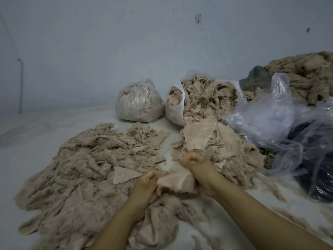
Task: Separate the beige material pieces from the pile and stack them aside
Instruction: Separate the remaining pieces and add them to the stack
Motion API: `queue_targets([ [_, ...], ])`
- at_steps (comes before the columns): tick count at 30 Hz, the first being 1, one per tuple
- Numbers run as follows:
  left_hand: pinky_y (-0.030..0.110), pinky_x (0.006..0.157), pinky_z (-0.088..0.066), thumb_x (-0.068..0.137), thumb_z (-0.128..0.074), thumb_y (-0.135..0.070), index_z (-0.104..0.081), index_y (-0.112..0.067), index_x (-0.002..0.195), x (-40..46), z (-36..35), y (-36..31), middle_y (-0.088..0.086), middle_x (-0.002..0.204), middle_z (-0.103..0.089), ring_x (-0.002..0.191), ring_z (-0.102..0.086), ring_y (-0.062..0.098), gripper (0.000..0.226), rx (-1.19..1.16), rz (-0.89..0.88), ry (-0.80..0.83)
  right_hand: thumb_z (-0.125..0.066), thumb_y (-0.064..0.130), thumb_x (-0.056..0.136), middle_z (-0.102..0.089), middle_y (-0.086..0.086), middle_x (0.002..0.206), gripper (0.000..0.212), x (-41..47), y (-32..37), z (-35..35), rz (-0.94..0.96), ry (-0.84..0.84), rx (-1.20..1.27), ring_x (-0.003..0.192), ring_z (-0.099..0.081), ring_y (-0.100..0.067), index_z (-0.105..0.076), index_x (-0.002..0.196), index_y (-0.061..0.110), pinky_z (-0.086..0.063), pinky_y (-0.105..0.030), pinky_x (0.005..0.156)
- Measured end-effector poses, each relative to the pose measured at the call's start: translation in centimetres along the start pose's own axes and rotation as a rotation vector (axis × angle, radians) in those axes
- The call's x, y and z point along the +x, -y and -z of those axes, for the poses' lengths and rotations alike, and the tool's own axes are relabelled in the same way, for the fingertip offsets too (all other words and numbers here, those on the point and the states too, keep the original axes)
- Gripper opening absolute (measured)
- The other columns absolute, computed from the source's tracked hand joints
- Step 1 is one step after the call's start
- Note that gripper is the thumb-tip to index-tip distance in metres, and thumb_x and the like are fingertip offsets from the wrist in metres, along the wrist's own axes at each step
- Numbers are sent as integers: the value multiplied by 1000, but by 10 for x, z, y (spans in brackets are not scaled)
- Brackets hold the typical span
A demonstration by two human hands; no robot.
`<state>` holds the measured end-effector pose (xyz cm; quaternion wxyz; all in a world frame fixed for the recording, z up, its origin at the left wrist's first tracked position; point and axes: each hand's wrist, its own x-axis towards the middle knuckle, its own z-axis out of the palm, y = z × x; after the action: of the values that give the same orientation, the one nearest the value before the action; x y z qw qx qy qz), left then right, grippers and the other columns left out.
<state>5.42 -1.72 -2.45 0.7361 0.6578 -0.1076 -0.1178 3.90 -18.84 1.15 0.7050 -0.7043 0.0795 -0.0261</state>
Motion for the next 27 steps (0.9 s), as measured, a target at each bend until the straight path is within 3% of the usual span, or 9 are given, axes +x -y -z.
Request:
queue_targets([
  [3, 16, 33, -25, 79, -55, -45, -56, -4, 78, 4, 7, 0, 1, 44, -44, 31, -27, 7, 42, -7, -26, -83, -65, 19, 90, -58, -5, 71, 24, 0, 7, 13, 106, -97, 134, 64, -54, -18, -55, 68, 17, -44, -25, 52],
  [7, 18, 44, -40, 77, -72, -41, -67, -4, 90, 1, -2, 5, 4, 52, -51, 42, -43, 9, 40, -93, 23, 147, -66, -1, 82, -56, -4, 76, 22, -4, -4, -1, 74, -27, 74, 68, -53, -14, -52, 81, 16, -46, -24, 52],
  [10, 15, 39, -38, 72, -71, -28, -66, -2, 93, -1, -6, 7, -1, 50, -56, 39, -46, 5, 34, -60, 31, 105, -68, -6, 79, -59, -6, 80, 27, -5, -11, -10, 50, -22, 163, 71, -56, -18, -53, 92, 13, -49, -28, 59],
  [13, 18, 37, -41, 76, -63, -21, -69, -2, 95, 0, 0, 1, 8, 57, -62, 40, -53, 12, 28, -301, 87, 2, -68, -3, 82, -61, -3, 62, 17, -4, -8, -5, 80, -49, 235, 50, -53, -13, -58, 90, 8, -45, -23, 47],
  [16, 15, 32, -30, 74, -63, -19, -68, -5, 92, 3, 6, -1, 5, 52, -54, 34, -40, 10, 24, -440, 94, -55, -63, 2, 89, -60, -4, 52, 15, -3, -5, 1, 95, -96, 295, 36, -48, -10, -56, 76, 3, -40, -20, 37],
  [21, 10, 27, -24, 76, -60, -24, -58, -6, 90, 6, 9, -5, 0, 42, -44, 26, -30, 5, 23, -554, 67, -128, -55, -3, 92, -59, -12, 57, 22, -10, -13, 11, -47, 106, -220, 37, -46, -12, -54, 73, 7, -36, -22, 38],
  [24, 14, 32, -30, 77, -59, -28, -60, -11, 100, 8, 15, -5, 0, 50, -49, 35, -38, 8, 29, -599, 74, -193, -67, 4, 87, -59, -6, 55, 21, -12, -13, 18, -89, 239, -488, 39, -51, -9, -54, 72, 12, -41, -20, 40],
  [27, 15, 33, -30, 81, -58, -30, -56, -12, 110, 9, 16, -2, 0, 52, -52, 36, -40, 8, 34, -527, 71, -195, -78, 20, 78, -67, 4, 77, 13, -12, -7, 18, -6, 275, -729, 68, -63, -9, -67, 84, 18, -55, -25, 68],
])
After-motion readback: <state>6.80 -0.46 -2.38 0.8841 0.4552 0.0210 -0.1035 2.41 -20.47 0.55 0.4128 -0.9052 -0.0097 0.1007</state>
